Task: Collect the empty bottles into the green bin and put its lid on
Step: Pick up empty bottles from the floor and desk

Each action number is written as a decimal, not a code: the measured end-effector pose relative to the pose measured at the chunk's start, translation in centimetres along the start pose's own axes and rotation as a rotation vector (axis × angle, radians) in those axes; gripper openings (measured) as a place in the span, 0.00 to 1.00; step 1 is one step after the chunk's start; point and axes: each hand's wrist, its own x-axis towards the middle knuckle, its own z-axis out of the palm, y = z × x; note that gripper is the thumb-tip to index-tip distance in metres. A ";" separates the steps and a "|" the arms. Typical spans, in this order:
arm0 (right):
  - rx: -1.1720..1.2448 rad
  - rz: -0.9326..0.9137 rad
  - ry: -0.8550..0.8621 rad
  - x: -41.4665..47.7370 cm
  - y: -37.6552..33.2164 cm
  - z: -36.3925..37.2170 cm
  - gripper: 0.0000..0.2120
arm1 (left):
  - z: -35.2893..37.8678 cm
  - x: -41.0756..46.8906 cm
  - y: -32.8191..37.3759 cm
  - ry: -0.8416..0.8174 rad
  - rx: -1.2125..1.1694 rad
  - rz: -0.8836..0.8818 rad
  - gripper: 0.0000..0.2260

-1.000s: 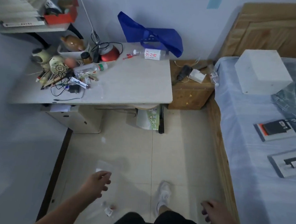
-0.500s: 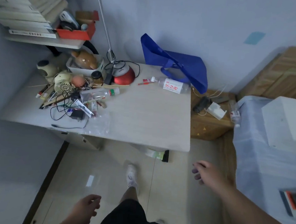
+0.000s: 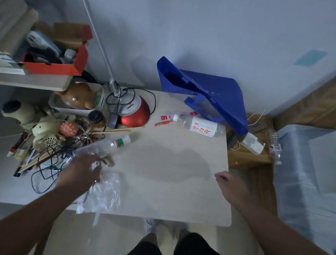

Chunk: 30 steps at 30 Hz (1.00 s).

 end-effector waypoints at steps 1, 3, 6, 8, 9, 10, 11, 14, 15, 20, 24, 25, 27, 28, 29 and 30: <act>-0.035 -0.029 0.034 1.7 -1.4 -0.5 0.12 | -0.5 1.5 0.0 0.049 0.097 0.028 0.16; -0.144 -0.087 0.111 5.2 -4.2 -1.4 0.15 | -0.9 3.9 -0.1 0.087 0.234 0.049 0.23; -0.383 -0.249 0.253 9.5 -7.4 -2.1 0.23 | -1.2 6.2 -0.2 0.046 0.288 0.007 0.33; -0.493 -0.335 0.290 11.8 -8.6 -2.3 0.28 | -1.0 7.2 -0.2 -0.014 0.316 -0.031 0.37; -0.538 -0.365 0.301 12.7 -9.0 -2.4 0.30 | -1.0 7.5 -0.2 -0.037 0.320 -0.036 0.38; -0.576 -0.381 0.307 13.6 -9.3 -2.4 0.31 | -0.7 7.8 -0.2 -0.060 0.319 -0.037 0.38; -0.604 -0.384 0.307 14.4 -9.5 -2.3 0.33 | -0.5 8.0 -0.2 -0.079 0.314 -0.036 0.37; -0.667 -0.376 0.280 15.6 -9.8 -1.7 0.35 | -0.2 8.3 -0.3 -0.100 0.277 -0.020 0.33; -0.698 -0.378 0.284 15.8 -9.7 -1.4 0.35 | -0.1 8.4 -0.2 -0.103 0.261 -0.014 0.32; -0.802 -0.362 0.307 16.4 -9.1 -0.6 0.39 | 0.0 8.3 0.1 -0.104 0.238 0.016 0.30; -0.768 -0.312 0.221 15.3 -8.7 0.1 0.39 | -0.1 7.7 0.2 -0.113 0.186 0.005 0.31; -0.727 -0.310 0.209 14.7 -8.6 0.4 0.38 | -0.2 7.4 0.3 -0.105 0.168 -0.005 0.32; -0.679 -0.324 0.190 13.4 -8.5 0.9 0.38 | -0.5 6.6 0.5 -0.069 0.139 -0.020 0.34; -0.666 -0.334 0.193 12.8 -8.5 1.0 0.38 | -0.6 6.0 0.7 -0.042 0.135 -0.015 0.34; -0.639 -0.335 0.195 12.2 -8.4 1.1 0.37 | -0.4 5.4 0.9 -0.019 0.133 -0.003 0.34; -0.597 -0.333 0.191 11.5 -8.5 1.0 0.36 | -0.3 4.6 1.1 -0.002 0.118 0.003 0.34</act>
